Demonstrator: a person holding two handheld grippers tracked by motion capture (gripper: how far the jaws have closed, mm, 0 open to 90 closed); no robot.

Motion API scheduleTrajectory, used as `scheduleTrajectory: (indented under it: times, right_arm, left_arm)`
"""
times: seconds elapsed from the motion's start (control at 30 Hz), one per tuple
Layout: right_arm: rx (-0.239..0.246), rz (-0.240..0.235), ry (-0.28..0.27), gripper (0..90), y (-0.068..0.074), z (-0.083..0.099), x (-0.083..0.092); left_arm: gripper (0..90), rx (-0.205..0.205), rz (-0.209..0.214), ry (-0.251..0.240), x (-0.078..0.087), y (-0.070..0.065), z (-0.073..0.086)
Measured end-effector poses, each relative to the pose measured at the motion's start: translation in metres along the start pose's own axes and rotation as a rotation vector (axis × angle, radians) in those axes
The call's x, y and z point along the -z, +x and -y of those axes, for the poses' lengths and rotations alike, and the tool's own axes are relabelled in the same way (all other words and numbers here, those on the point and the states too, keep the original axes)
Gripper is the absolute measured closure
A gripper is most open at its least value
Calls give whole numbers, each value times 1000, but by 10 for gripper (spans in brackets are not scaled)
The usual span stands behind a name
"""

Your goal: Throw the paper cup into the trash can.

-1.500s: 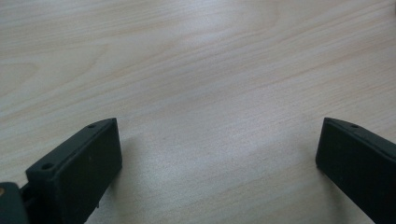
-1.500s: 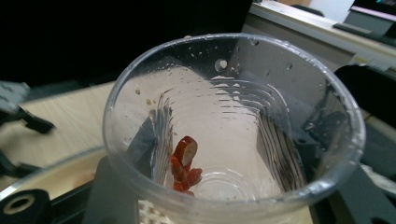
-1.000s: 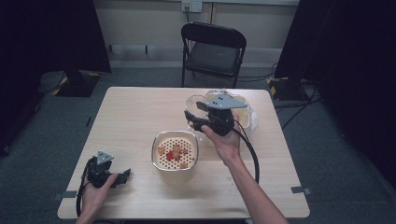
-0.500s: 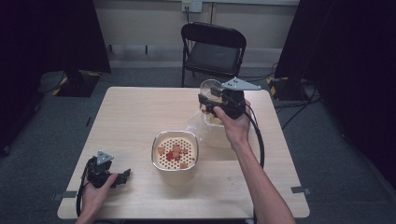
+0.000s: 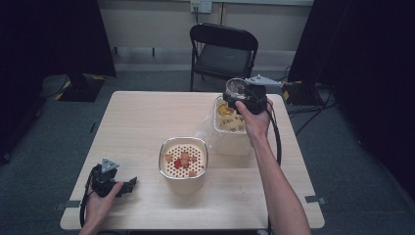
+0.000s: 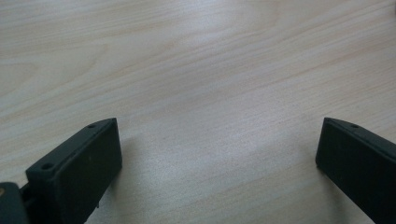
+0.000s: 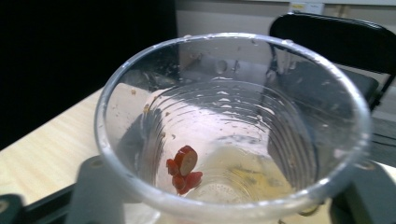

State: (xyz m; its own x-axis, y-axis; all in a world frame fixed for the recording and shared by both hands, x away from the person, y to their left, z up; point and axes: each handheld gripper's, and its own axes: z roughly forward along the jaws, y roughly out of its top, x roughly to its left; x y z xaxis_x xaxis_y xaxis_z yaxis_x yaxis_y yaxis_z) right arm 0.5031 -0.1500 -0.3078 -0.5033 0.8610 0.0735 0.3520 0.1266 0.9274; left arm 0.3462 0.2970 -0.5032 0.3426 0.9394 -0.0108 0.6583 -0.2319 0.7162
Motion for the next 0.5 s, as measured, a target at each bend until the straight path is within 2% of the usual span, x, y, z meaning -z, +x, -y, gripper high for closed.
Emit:
scheduleTrajectory:
  times: [0.13, 0.2, 0.5]
  right_arm:
    - [-8, 32, 9, 244, -9, 0, -4]
    - [-26, 18, 32, 194, -12, 0, -7]
    - [-22, 26, 47, 166, -11, 1, -8]
  left_arm:
    - [0, 0, 0, 0, 0, 0, 0]
    - [0, 0, 1, 0, 0, 0, 0]
    - [0, 0, -1, 0, 0, 0, 0]
